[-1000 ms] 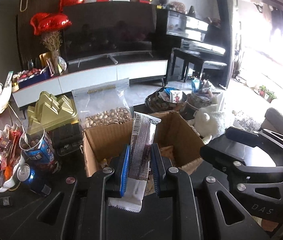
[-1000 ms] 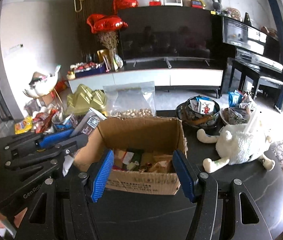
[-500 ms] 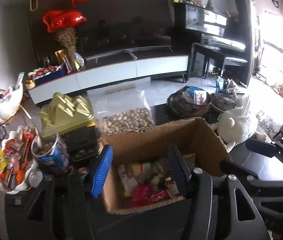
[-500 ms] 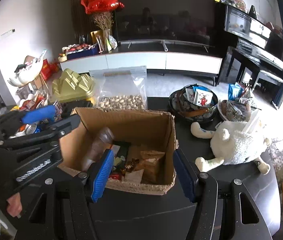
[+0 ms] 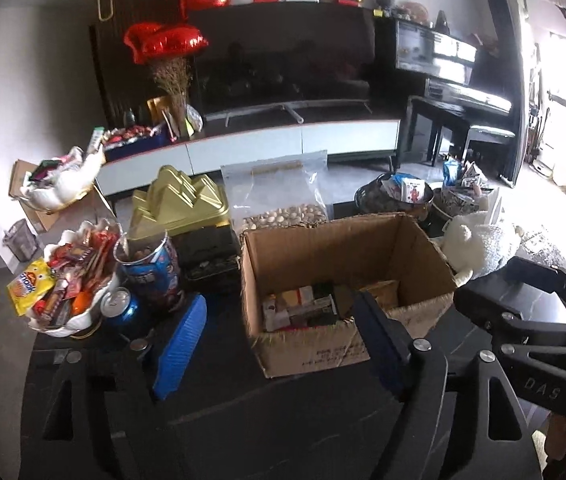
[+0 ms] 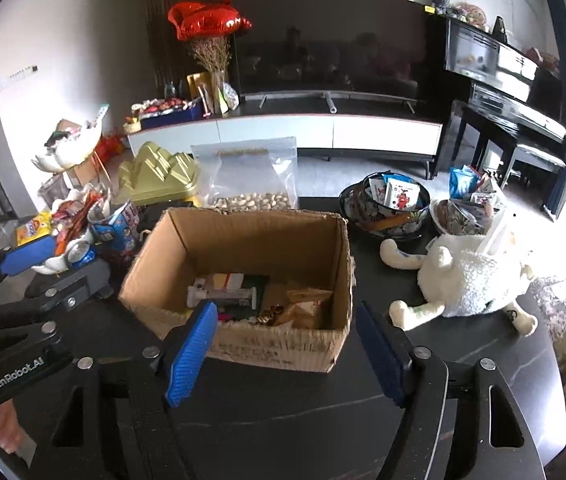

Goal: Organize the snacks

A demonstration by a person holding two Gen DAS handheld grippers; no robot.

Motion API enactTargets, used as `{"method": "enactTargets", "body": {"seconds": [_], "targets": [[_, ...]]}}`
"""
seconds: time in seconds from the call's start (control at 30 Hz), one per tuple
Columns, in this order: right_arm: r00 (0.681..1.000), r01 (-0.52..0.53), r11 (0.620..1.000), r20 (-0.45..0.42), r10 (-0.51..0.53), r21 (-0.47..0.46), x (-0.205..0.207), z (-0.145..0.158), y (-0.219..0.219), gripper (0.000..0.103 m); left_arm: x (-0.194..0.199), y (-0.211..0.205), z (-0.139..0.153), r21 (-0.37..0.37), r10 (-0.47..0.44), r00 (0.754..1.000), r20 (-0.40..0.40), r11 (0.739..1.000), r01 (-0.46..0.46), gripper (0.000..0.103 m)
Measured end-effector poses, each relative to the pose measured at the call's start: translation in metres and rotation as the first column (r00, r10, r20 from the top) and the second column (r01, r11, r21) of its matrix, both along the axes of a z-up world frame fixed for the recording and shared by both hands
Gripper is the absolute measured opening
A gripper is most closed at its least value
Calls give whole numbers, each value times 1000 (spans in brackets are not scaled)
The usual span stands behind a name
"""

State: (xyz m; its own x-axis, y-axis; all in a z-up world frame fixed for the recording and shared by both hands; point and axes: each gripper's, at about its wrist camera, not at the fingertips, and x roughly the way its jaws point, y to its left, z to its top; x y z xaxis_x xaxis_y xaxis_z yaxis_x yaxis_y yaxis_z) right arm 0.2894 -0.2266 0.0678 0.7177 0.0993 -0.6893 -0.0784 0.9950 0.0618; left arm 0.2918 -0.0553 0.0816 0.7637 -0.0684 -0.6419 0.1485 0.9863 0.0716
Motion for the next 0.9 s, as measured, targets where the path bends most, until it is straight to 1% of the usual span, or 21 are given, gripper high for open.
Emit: {"method": "enactTargets", "body": {"seconds": [0.2, 0.27, 0.37, 0.5, 0.6, 0.63, 0.83, 0.9], "targets": [[998, -4, 1000, 60, 3, 9, -40, 7, 1, 77, -45, 5, 2, 21, 25, 997, 71, 999, -27, 86], [997, -8, 1000, 81, 7, 7, -54, 9, 3, 80, -61, 8, 3, 18, 35, 995, 94, 999, -36, 89], [993, 4, 1000, 119, -2, -11, -72, 11, 5, 81, -78, 11, 3, 14, 46, 992, 119, 999, -48, 94], [987, 18, 999, 160, -14, -27, -95, 12, 9, 83, -101, 17, 4, 8, 48, 989, 141, 999, -50, 95], [981, 34, 999, 194, -26, -38, -113, 12, 10, 86, -118, 18, 5, 29, 52, 982, 181, 998, -58, 95], [979, 37, 999, 203, -29, -38, -118, 11, 10, 87, -124, 18, 4, 36, 54, 980, 193, 997, -62, 97], [976, 16, 1000, 218, -12, -17, -143, 6, 12, 88, -148, 19, 3, 31, 65, 970, 233, 997, -74, 102], [976, 16, 1000, 218, -14, -6, -149, 4, 11, 89, -155, 20, 3, 25, 64, 970, 236, 997, -72, 103]]}}
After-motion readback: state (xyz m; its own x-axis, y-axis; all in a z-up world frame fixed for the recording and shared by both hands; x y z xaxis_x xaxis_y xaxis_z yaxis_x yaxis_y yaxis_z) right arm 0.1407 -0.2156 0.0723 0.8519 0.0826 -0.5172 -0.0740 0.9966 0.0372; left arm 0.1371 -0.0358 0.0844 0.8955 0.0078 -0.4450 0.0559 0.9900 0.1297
